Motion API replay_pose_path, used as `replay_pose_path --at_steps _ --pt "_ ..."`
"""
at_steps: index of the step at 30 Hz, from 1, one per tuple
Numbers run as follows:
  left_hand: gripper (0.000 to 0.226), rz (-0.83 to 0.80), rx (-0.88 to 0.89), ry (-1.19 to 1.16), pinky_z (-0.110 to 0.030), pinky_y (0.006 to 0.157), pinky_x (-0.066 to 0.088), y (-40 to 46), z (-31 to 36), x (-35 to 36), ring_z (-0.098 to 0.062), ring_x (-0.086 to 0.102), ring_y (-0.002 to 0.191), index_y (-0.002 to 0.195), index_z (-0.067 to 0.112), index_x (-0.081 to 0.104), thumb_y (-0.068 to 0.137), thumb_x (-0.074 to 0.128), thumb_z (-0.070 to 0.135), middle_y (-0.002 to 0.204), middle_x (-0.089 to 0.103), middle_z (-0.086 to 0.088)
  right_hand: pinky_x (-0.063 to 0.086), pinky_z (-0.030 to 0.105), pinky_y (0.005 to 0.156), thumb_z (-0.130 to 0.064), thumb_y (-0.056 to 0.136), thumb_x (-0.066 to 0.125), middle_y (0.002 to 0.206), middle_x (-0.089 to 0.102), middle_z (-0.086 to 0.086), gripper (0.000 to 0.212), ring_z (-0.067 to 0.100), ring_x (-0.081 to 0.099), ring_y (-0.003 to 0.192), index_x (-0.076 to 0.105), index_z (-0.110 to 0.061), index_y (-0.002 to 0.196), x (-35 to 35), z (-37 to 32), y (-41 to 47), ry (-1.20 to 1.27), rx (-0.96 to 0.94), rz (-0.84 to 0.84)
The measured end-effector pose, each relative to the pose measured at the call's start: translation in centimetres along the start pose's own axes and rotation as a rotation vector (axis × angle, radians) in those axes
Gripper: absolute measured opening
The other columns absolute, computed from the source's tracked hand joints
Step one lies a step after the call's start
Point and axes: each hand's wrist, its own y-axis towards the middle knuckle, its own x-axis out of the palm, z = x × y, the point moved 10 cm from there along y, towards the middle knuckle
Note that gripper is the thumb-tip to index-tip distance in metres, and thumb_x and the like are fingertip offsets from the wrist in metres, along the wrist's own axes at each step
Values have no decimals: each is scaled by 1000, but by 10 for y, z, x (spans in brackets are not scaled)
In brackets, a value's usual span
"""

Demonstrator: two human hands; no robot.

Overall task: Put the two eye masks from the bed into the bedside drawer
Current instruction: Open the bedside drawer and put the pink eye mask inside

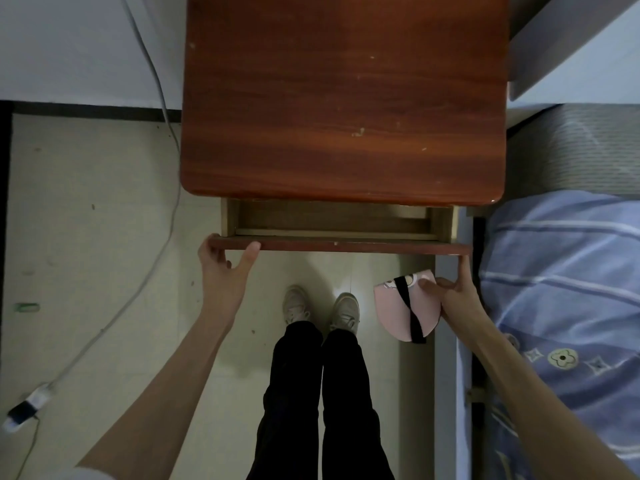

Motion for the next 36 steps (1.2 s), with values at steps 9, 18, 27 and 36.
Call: replay_pose_path --at_steps 9,18,27,36 --pt "67 40 -28 82 -41 112 34 4 -25 -7 -16 45 117 126 14 31 74 72 21 122 43 -1 45 57 97 -5 86 56 116 58 18 70 37 57 109 19 -28 140 8 12 1 125 39 4" --pt "68 54 -63 40 -37 110 32 8 -36 -11 -18 40 129 127 19 32 73 74 23 133 44 -5 47 28 73 -12 85 57 100 65 9 13 22 59 92 63 -11 96 66 -25 -35 191 106 -232" --pt "68 26 -57 21 -39 114 26 11 -41 -11 -16 37 130 130 15 30 76 71 22 140 41 -11 55 29 78 5 82 58 101 62 15 14 20 62 87 56 4 96 168 -75 -1 504 175 -192" --pt "69 13 -30 40 -26 100 28 16 -49 -15 -7 36 125 131 20 31 75 71 27 128 43 4 53 35 90 5 83 52 122 59 20 23 31 59 110 58 1 106 215 -85 55 143 92 -107"
